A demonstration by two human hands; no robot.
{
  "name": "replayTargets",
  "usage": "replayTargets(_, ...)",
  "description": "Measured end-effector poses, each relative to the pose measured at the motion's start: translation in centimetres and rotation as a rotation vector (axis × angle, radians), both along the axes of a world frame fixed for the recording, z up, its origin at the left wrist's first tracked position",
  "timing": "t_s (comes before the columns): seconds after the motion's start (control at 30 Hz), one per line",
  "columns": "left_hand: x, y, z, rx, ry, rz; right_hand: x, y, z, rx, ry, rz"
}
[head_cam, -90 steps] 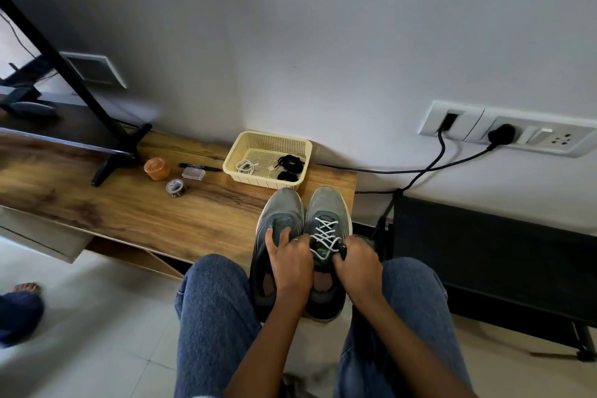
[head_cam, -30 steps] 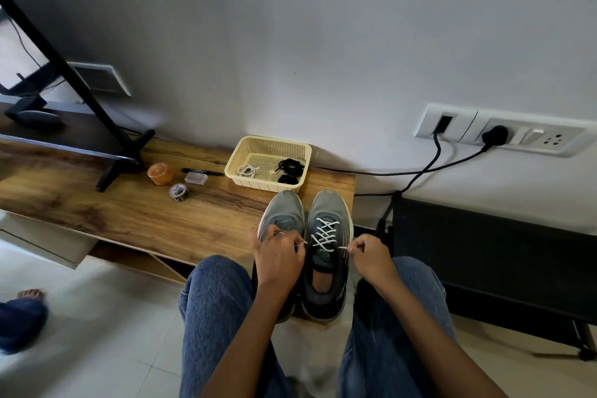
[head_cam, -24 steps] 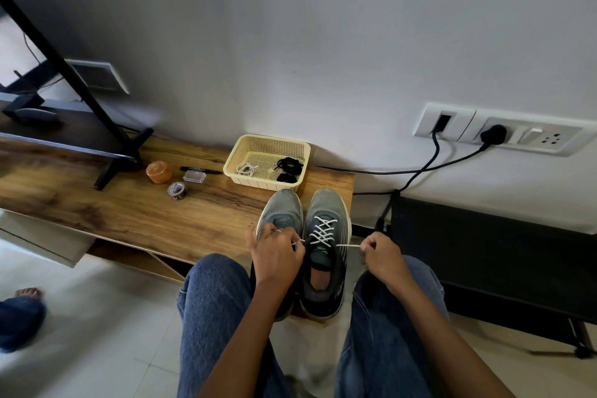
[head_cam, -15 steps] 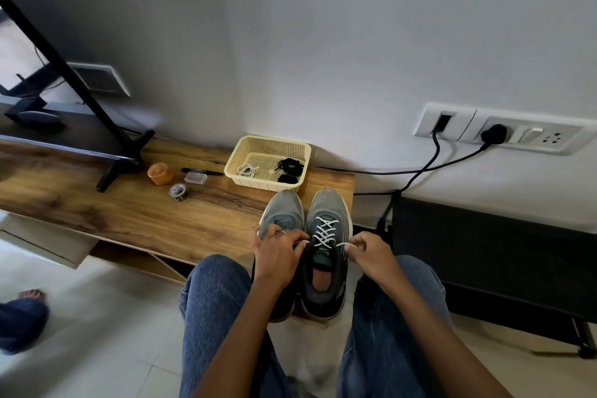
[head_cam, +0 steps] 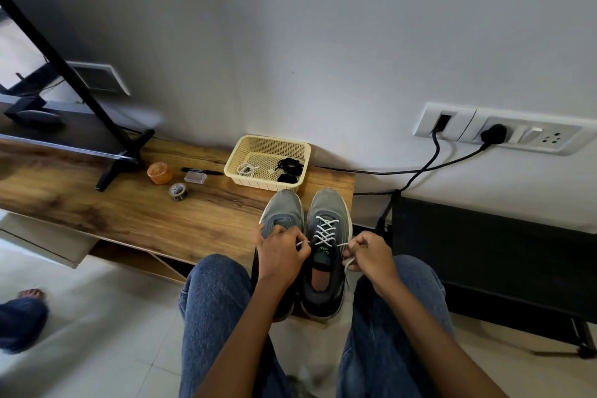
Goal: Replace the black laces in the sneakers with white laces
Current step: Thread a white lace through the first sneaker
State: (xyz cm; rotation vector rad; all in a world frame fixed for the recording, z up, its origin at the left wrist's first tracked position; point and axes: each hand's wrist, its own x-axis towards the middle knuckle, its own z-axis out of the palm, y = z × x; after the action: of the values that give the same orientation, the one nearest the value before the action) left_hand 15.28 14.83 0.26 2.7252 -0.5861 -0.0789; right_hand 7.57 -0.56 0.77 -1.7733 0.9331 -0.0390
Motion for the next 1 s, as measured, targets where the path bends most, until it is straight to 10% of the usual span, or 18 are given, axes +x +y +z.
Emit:
replayTargets(0.33, 1.8, 2.5, 3.4, 0.016, 0.055, 0.026, -0.4, -2.0, 2.6, 0.02, -0.022, 0.132)
replayTargets(0.63, -0.8, 0.8, 5.1, -0.436, 0.44, -0.046, -0.5, -0.1, 6.1, 0.153, -0.127, 0.196)
replayTargets(1.0, -1.3, -0.6, 6.5, -0.511, 0.392, -0.031, 0.5, 1.6, 7.1, -0.245, -0.156, 0.329)
